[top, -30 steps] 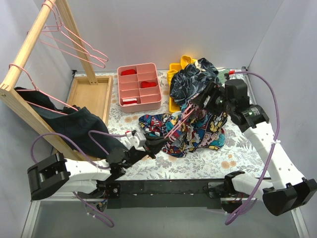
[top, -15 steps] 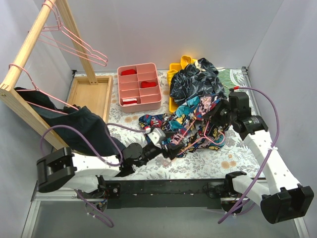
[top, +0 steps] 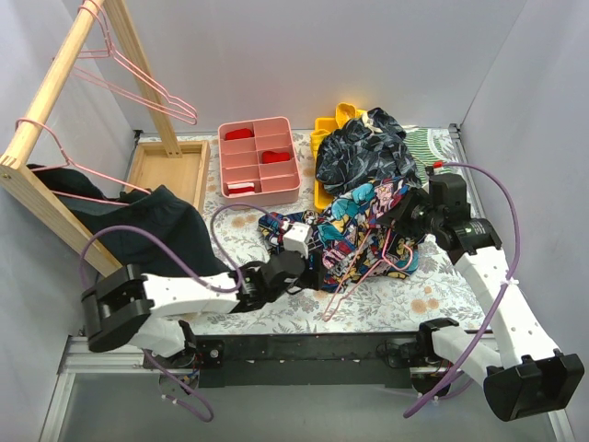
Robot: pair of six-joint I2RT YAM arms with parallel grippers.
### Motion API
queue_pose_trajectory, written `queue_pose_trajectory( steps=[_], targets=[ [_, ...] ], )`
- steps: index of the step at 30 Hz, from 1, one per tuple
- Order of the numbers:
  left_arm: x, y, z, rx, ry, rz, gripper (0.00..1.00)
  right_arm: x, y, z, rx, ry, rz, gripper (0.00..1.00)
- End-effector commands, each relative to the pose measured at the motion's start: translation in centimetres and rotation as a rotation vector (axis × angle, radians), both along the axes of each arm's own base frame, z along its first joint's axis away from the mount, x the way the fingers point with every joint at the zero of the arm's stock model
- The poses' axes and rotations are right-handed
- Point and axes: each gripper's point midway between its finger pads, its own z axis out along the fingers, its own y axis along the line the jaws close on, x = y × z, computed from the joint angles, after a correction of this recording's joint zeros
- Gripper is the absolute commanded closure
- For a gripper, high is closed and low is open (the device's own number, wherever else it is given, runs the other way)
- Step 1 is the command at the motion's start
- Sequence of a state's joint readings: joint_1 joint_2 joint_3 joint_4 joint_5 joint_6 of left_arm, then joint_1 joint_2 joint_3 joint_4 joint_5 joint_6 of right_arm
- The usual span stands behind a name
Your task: Place the shorts on the hanger
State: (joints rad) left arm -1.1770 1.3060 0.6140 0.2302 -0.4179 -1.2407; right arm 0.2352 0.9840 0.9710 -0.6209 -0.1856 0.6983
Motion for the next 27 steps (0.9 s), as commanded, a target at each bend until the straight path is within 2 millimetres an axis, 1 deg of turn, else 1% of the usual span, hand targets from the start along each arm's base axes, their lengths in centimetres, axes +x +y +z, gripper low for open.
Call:
queue_pose_trajectory(
  steps=[1, 2, 3, 5, 7, 9, 11, 14, 16, 17, 18, 19, 20, 21, 22, 23, 24, 25, 26, 27],
  targets=[
    [-0.1, -0.2, -3.8, 0.139, 0.158, 0.04, 0.44, 0.0, 0.2, 1.8, 0.023, -0.077, 0.022, 0.99],
    [0.1, -0.5, -3.8, 0.139, 0.161, 0.038, 0.44, 0.0, 0.2, 1.8, 0.026, -0.078, 0.016, 0.99],
    [0.2, -0.7, -4.3, 0.169, 0.174, 0.04, 0.44, -0.1, 0.2, 1.9, 0.028, -0.081, 0.013, 0.99],
    [0.6, -0.6, -4.7, 0.2, 0.181, 0.065, 0.44, 0.1, -0.1, 2.1, 0.028, -0.084, -0.009, 0.99],
    [0.9, -1.2, -5.2, 0.224, 0.183, 0.066, 0.42, 0.1, -0.2, 2.5, 0.034, -0.094, -0.025, 0.99],
    [0.7, -2.0, -5.4, 0.217, 0.19, 0.035, 0.42, 0.1, -0.2, 2.8, 0.033, -0.104, -0.027, 0.99],
    [0.5, -2.3, -5.7, 0.214, 0.201, 0.023, 0.42, 0.1, -0.2, 3.0, 0.036, -0.102, -0.031, 0.99],
    [0.8, -1.8, -6.7, 0.24, 0.214, 0.063, 0.42, 0.1, -0.2, 3.2, 0.042, -0.108, -0.036, 0.99],
    [1.7, -1.1, -7.3, 0.249, 0.204, 0.12, 0.42, 0.2, -0.3, 3.2, 0.049, -0.115, -0.041, 0.99],
    [2.2, -1.0, -7.1, 0.231, 0.196, 0.144, 0.44, 0.3, -0.2, 3.5, 0.059, -0.12, -0.048, 0.99],
    [2.6, -0.9, -6.8, 0.203, 0.196, 0.16, 0.46, 0.3, -0.3, 3.4, 0.061, -0.116, -0.061, 0.99],
    [3.0, 0.2, -7.4, 0.199, 0.203, 0.174, 0.48, 0.4, -0.4, 3.5, 0.061, -0.118, -0.071, 0.99],
    [3.5, -0.5, -5.8, 0.121, 0.178, 0.157, 0.56, 0.5, -0.5, 3.6, 0.072, -0.112, -0.09, 0.99],
    [3.6, -0.5, -5.8, 0.108, 0.185, 0.143, 0.63, 0.7, -0.6, 3.5, 0.075, -0.105, -0.106, 0.99],
    [3.9, -0.1, -5.7, 0.119, 0.179, 0.145, 0.72, 0.8, -0.7, 3.9, 0.078, -0.108, -0.123, 0.99],
    [4.0, 0.0, -5.5, 0.123, 0.171, 0.139, 0.93, 1.1, -0.8, 3.8, 0.076, -0.091, -0.139, 0.99],
    [4.0, 0.2, -5.3, 0.124, 0.167, 0.136, 1.0, 1.2, -1.0, 3.9, 0.079, -0.076, -0.165, 0.99],
    [3.6, 0.2, -5.1, 0.118, 0.175, 0.122, 1.0, 1.5, -1.5, 4.0, 0.062, -0.073, -0.2, 0.99],
    [3.0, 0.7, -5.6, 0.123, 0.192, 0.112, 1.0, 1.7, -1.8, 4.1, 0.05, -0.055, -0.221, 0.99],
    [2.6, 0.8, -4.6, 0.089, 0.196, 0.099, 1.0, 2.0, -2.1, 4.4, 0.049, -0.053, -0.245, 0.99]
  ],
)
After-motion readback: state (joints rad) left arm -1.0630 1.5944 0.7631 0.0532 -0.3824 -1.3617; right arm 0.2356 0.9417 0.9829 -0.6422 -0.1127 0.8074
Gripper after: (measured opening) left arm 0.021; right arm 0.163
